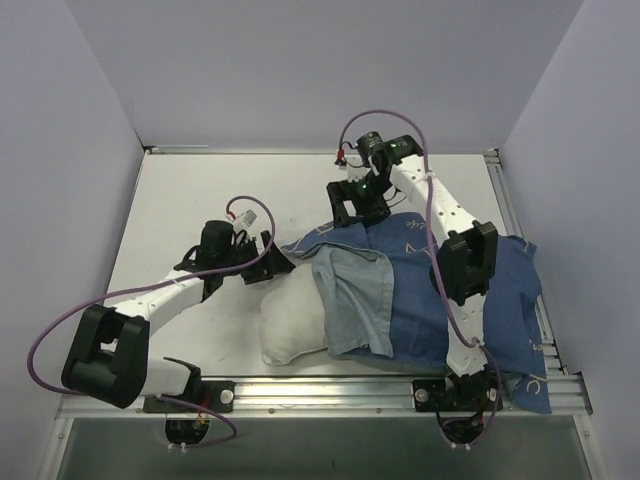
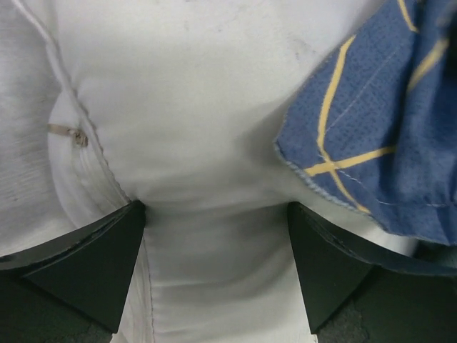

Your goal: Put the pillow into the pillowcase

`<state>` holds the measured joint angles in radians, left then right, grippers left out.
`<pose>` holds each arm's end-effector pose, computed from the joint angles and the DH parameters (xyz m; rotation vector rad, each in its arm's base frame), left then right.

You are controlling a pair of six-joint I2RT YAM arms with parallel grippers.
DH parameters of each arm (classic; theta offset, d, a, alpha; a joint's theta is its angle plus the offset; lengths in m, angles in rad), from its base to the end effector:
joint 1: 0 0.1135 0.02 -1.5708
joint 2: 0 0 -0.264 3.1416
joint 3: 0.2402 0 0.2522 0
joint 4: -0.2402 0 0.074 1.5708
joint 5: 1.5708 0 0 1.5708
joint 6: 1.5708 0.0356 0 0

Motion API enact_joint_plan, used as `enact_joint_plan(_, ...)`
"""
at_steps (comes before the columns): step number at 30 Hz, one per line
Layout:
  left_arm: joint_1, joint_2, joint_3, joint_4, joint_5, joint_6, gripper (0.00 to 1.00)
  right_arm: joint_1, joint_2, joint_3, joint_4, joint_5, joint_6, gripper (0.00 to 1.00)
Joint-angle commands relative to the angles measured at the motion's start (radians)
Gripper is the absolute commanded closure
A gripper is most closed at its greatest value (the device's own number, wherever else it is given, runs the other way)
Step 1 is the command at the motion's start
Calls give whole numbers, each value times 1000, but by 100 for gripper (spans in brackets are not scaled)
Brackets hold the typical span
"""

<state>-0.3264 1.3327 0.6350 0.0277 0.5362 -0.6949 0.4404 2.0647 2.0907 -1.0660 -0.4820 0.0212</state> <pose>0.2461 -0.1025 0.1937 -0.1244 2.3815 -1.1253 0.3927 0.2033 0.3213 -0.7180 2.5322 0.7916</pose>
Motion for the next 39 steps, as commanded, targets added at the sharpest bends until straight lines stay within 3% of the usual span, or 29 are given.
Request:
enact_joint_plan(1,-60,19,28,58,-18,-23,11,15,29,-8,-19,-27,59,25)
enact_joint_plan(2,-80,26,14,81,-16,-41,13,15,43,6,-12,-80,77,38)
enact_joint_plan(3,-85,36,-1,151,-6,-101,19,23,57,52,-9,-116,86,58)
enact_joint_plan(5,-83,69,-53,243,13,-179,31,47,86,138,3,-234,103,75)
enact_joint_plan(6,-80,82,-64,332,13,-243,48,90,95,182,5,-278,114,82)
enact_joint_plan(8,-80,117,-77,444,27,-291,65,141,106,302,29,-367,150,85)
enact_joint_plan(9,-80,129,-67,516,40,-323,83,167,103,324,46,-454,198,96)
enact_joint_plan(11,-74,160,-41,576,48,-354,100,239,65,287,110,-493,236,100)
enact_joint_plan(14,-46,197,20,643,47,-399,100,283,-9,105,239,-538,338,100)
enact_joint_plan(18,-16,233,61,699,36,-468,100,288,-5,31,339,-557,457,100)
enact_joint_plan(20,-14,241,68,703,18,-480,100,287,47,51,405,-544,488,100)
enact_joint_plan(23,1,240,58,701,-2,-502,100,271,182,294,449,-515,519,100)
enact_joint_plan(25,23,231,48,680,-4,-503,100,259,202,391,452,-456,441,77)
enact_joint_plan(26,48,227,28,670,-4,-503,100,248,193,384,460,-420,387,66)
enact_joint_plan(27,62,223,19,658,-2,-500,100,216,184,376,457,-396,347,44)
enact_joint_plan(29,108,189,-15,640,-2,-491,100,176,111,284,442,-336,294,21)
enact_joint_plan(30,122,172,-30,621,2,-474,93,157,79,243,430,-290,242,8)
enact_joint_plan(36,228,-15,-116,452,48,-298,45,14,-248,34,117,-80,-2,1)
enact_joint_plan(37,242,-64,-115,402,79,-266,35,-2,-340,-10,45,22,-105,1)
enact_joint_plan(39,248,-102,-113,262,120,-166,27,-14,-432,-174,-7,138,-177,1)
